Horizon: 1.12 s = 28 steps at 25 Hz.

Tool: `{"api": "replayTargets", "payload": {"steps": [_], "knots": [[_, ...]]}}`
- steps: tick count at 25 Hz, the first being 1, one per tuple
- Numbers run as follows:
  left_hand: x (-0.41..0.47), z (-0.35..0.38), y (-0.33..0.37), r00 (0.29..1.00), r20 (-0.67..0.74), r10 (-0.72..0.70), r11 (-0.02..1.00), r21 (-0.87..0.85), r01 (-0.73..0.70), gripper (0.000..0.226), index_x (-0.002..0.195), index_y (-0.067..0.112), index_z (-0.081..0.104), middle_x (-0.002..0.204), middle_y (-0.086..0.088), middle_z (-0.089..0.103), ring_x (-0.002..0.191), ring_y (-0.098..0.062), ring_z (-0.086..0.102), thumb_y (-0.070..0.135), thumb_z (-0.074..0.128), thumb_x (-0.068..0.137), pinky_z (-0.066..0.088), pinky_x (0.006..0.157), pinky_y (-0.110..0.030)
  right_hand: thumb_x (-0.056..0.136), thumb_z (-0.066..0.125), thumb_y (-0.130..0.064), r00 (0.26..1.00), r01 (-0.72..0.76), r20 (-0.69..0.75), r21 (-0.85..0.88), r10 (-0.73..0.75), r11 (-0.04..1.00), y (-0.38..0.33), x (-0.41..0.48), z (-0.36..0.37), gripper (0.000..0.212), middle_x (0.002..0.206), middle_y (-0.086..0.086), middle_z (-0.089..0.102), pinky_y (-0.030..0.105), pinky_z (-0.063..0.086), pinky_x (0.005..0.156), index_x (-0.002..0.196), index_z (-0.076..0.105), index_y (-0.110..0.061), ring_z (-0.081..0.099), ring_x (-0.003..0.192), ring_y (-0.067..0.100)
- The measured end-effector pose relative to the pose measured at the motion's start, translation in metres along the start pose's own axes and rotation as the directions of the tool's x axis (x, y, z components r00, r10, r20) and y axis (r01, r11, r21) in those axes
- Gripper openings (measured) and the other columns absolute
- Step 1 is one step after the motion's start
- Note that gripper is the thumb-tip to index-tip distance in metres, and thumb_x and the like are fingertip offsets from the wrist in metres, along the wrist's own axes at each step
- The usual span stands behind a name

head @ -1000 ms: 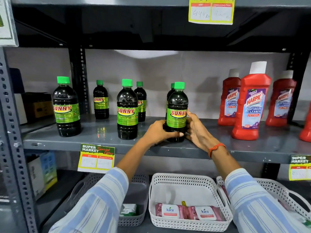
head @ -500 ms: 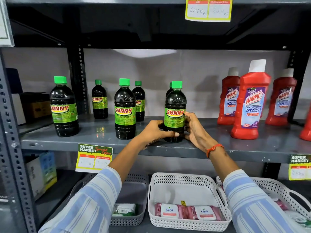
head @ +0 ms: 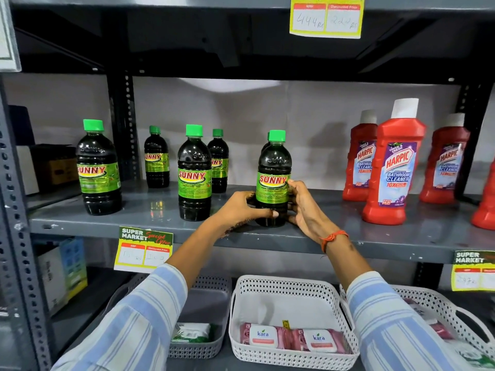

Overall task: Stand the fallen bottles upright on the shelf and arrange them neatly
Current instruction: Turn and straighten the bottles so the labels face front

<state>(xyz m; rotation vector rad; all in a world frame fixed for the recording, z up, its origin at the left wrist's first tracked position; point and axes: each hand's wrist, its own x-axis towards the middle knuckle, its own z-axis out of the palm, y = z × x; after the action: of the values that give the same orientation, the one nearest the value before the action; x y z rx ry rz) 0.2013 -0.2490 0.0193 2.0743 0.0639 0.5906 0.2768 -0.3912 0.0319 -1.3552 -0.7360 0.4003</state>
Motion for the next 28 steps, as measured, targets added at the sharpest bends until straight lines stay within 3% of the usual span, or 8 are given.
{"api": "replayTargets", "payload": {"steps": [8,11,14,16,18,22,25,28], "knots": [[0.001,-0.002,0.01,1.0,-0.022,-0.002,1.0,0.005,0.002,0.04,0.111,0.015,0.066,0.098,0.004,0.07,0.094,-0.01,0.064,0.02,0.081,0.074,0.049,0.077,-0.011,0.097,0.031,-0.036,1.0,0.004,-0.017,0.002,-0.004,1.0,-0.008,0.002,0.001,0.034,0.085,-0.002,0.062,0.027,0.047,0.07,0.088,0.06,-0.022,0.058,0.078,0.01],[-0.024,0.01,0.004,0.985,-0.157,0.069,0.994,0.098,-0.054,0.065,0.125,0.01,0.055,0.12,-0.003,0.062,0.11,-0.015,0.058,0.042,0.078,0.074,0.046,0.095,-0.025,0.096,0.04,-0.032,0.962,0.129,-0.235,-0.059,-0.14,0.99,0.01,-0.014,0.007,0.029,0.095,0.001,0.063,0.029,0.044,0.077,0.107,0.059,-0.013,0.059,0.086,0.012],[-0.037,0.023,0.001,0.766,-0.458,0.451,0.841,0.506,-0.193,0.075,0.139,-0.002,0.036,0.139,-0.016,0.044,0.127,-0.024,0.043,0.047,0.057,0.086,0.037,0.102,-0.03,0.09,0.048,-0.029,0.683,0.396,-0.445,-0.442,-0.58,0.805,0.013,-0.014,0.014,0.04,0.122,0.01,0.057,0.025,0.038,0.096,0.125,0.051,-0.009,0.051,0.113,0.02],[-0.044,0.019,0.007,0.626,-0.472,0.62,0.719,0.661,-0.214,0.072,0.141,-0.008,0.029,0.145,-0.023,0.037,0.135,-0.029,0.033,0.039,0.052,0.091,0.03,0.11,-0.034,0.088,0.046,-0.026,0.519,0.477,-0.369,-0.623,-0.771,0.62,0.003,-0.016,0.034,0.043,0.127,0.015,0.052,0.028,0.031,0.104,0.126,0.051,-0.005,0.046,0.119,0.025],[-0.052,0.0,0.001,0.565,-0.492,0.662,0.669,0.728,-0.151,0.079,0.143,-0.01,0.022,0.15,-0.024,0.027,0.14,-0.031,0.023,0.04,0.054,0.091,0.023,0.115,-0.038,0.088,0.045,-0.022,0.46,0.554,-0.245,-0.672,-0.853,0.492,0.001,-0.017,0.064,0.041,0.124,0.016,0.052,0.033,0.034,0.106,0.122,0.054,-0.003,0.046,0.118,0.026],[-0.063,-0.058,-0.022,0.671,-0.645,0.366,0.83,0.552,0.078,0.11,0.146,-0.008,0.009,0.154,-0.024,0.017,0.141,-0.035,0.018,0.055,0.067,0.077,0.02,0.115,-0.041,0.092,0.046,-0.021,0.708,0.489,-0.153,-0.598,-0.69,0.635,0.013,0.002,0.116,0.031,0.118,0.017,0.055,0.04,0.042,0.102,0.115,0.057,-0.002,0.054,0.112,0.029],[-0.063,-0.09,-0.039,0.835,-0.545,0.075,0.921,0.359,0.152,0.106,0.144,0.003,0.026,0.142,-0.018,0.044,0.129,-0.032,0.042,0.055,0.077,0.067,0.04,0.098,-0.041,0.098,0.039,-0.039,0.965,0.169,-0.125,-0.373,-0.23,0.912,0.018,0.017,0.139,0.042,0.13,0.016,0.057,0.043,0.038,0.108,0.121,0.054,-0.008,0.052,0.121,0.027],[-0.055,-0.105,-0.048,0.896,-0.442,0.039,0.926,0.353,0.133,0.073,0.117,0.009,0.056,0.113,-0.011,0.067,0.106,-0.029,0.061,0.054,0.079,0.065,0.051,0.082,-0.037,0.082,0.029,-0.07,0.997,0.061,-0.029,-0.339,-0.075,0.939,0.023,0.03,0.146,0.075,0.143,0.007,0.052,0.046,0.031,0.115,0.134,0.051,-0.02,0.046,0.132,0.023]]}}
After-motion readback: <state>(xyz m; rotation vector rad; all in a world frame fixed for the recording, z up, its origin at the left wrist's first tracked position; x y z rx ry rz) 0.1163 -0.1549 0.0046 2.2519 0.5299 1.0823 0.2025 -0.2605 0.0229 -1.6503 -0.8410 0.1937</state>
